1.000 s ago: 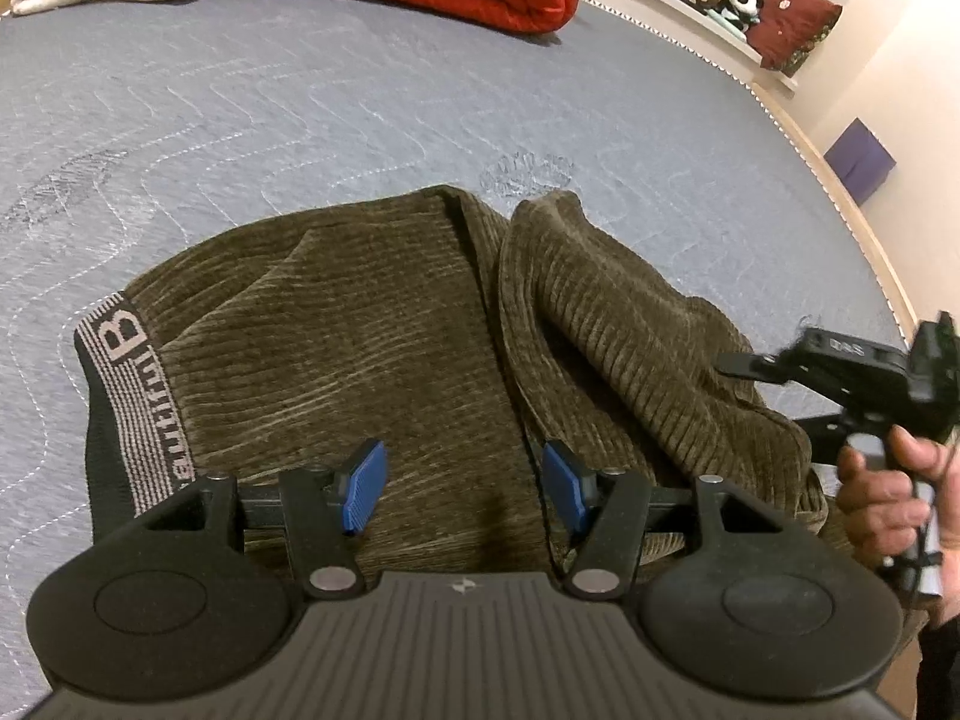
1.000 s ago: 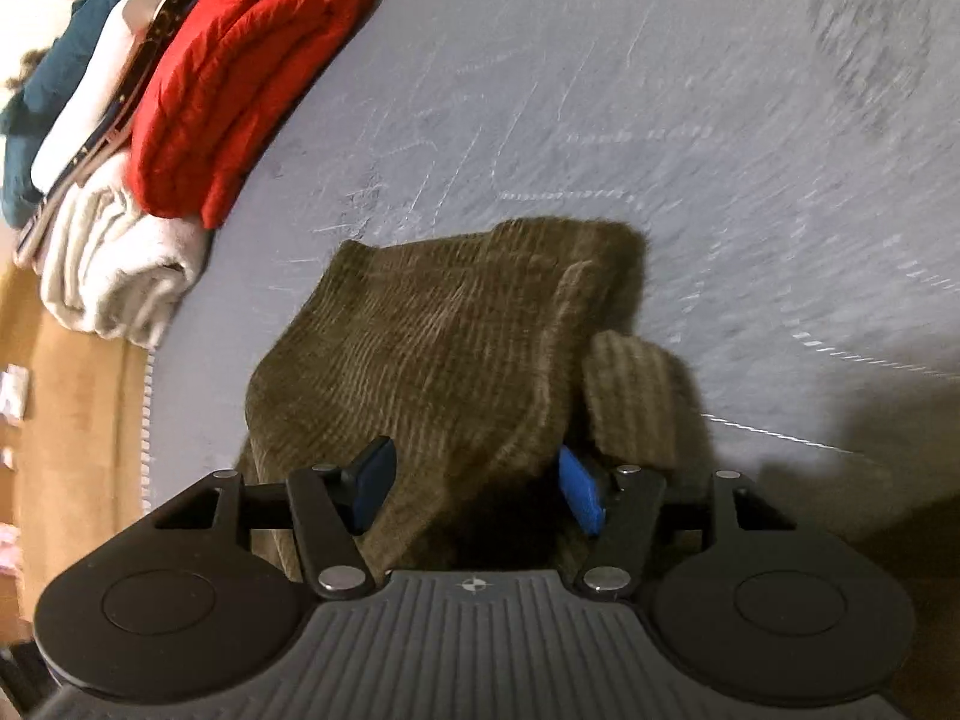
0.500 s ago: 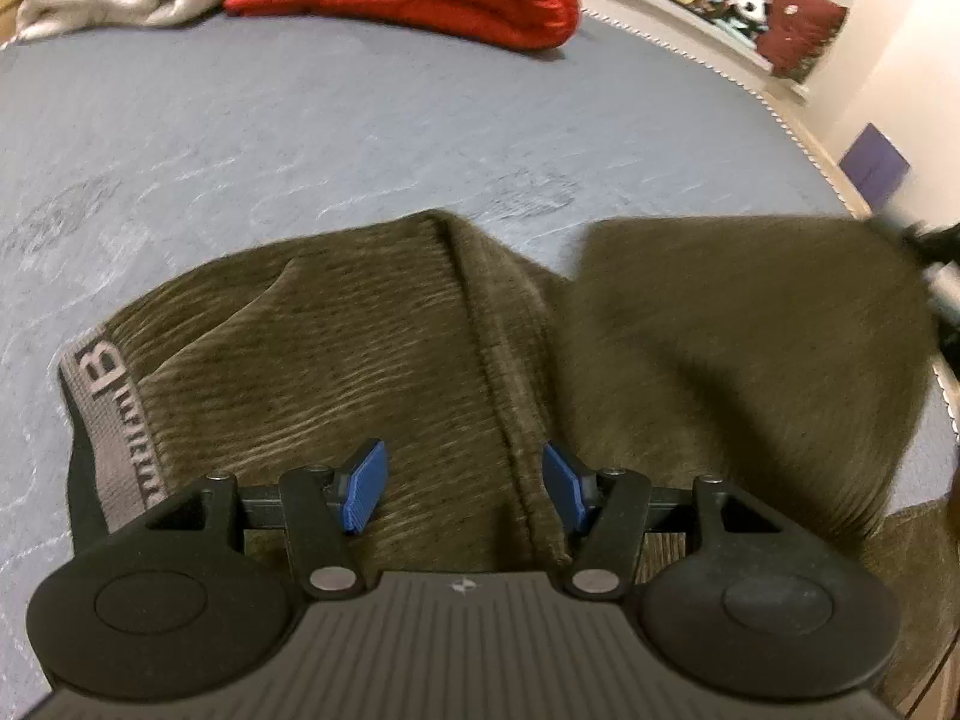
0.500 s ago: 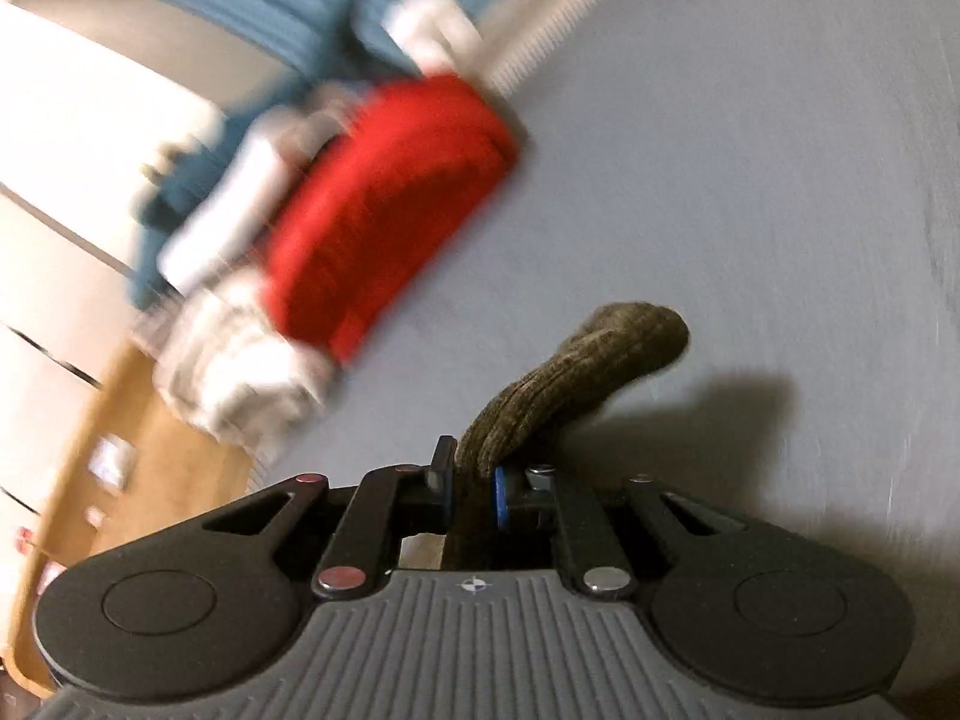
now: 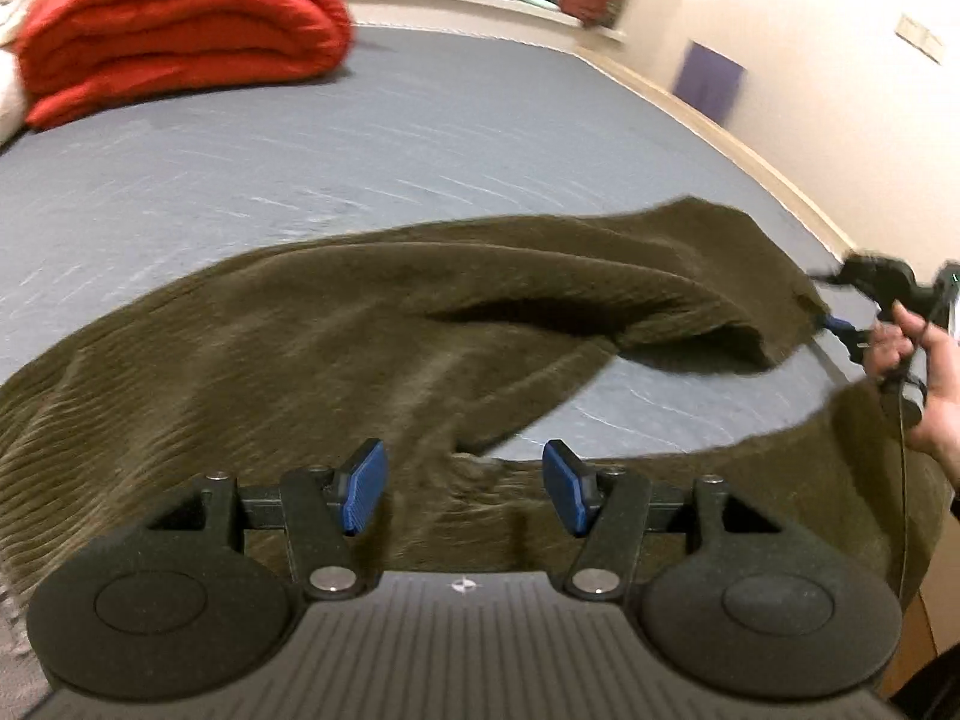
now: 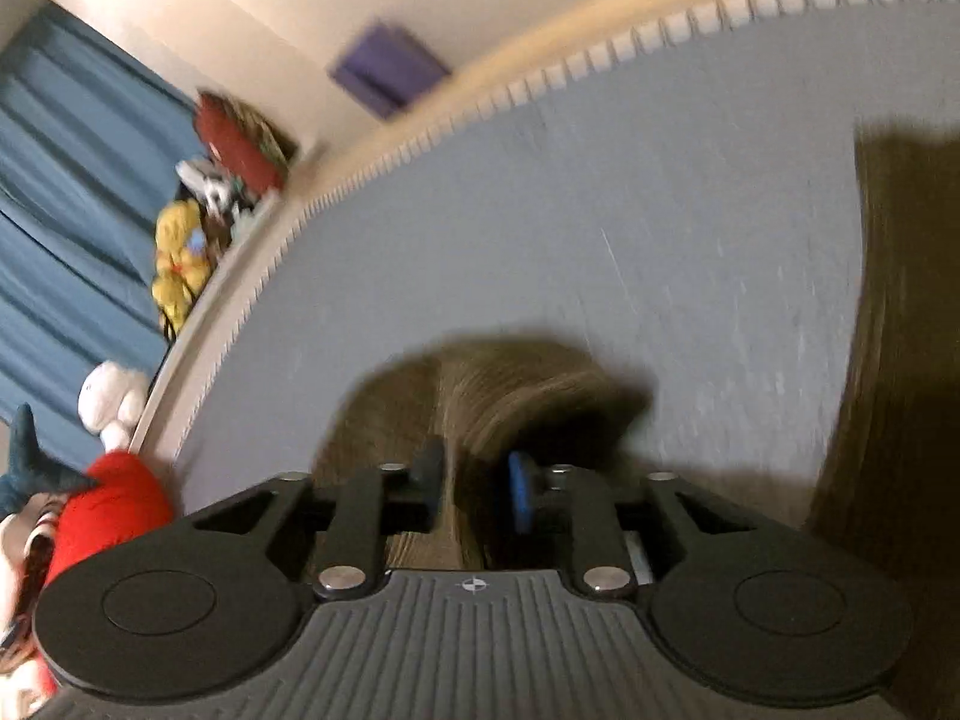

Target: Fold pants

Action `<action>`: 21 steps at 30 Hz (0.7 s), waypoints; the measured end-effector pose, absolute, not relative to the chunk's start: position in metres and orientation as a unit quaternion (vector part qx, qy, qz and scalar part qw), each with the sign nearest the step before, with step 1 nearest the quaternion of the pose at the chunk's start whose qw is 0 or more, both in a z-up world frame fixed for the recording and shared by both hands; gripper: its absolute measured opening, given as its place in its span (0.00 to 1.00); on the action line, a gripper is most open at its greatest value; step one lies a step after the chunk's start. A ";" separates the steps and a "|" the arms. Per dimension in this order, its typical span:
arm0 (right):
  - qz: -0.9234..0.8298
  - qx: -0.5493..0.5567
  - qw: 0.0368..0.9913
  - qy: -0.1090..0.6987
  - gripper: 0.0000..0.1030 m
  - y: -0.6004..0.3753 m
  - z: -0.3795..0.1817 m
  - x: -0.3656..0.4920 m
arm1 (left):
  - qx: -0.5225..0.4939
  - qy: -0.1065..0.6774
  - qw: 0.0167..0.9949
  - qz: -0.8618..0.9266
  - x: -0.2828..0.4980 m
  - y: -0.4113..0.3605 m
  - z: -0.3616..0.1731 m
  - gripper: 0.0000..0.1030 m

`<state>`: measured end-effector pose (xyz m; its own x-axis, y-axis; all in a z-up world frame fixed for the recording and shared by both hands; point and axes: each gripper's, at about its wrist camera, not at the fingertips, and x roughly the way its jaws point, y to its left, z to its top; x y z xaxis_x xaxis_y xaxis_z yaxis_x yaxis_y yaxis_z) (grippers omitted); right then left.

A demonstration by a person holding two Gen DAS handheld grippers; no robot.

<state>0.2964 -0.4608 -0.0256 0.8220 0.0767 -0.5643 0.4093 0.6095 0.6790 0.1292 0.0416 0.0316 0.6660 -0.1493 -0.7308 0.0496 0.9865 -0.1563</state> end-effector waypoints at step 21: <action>-0.038 0.374 0.901 0.219 0.07 -0.474 0.022 0.311 | 0.103 0.415 0.900 -0.083 0.193 0.014 -0.013 0.07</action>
<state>0.3114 -0.4742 0.0220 0.9013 0.0943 -0.4227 0.2325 0.7180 0.6560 0.1934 0.0139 -0.0130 0.6428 -0.0629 -0.7635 0.2343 0.9650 0.1178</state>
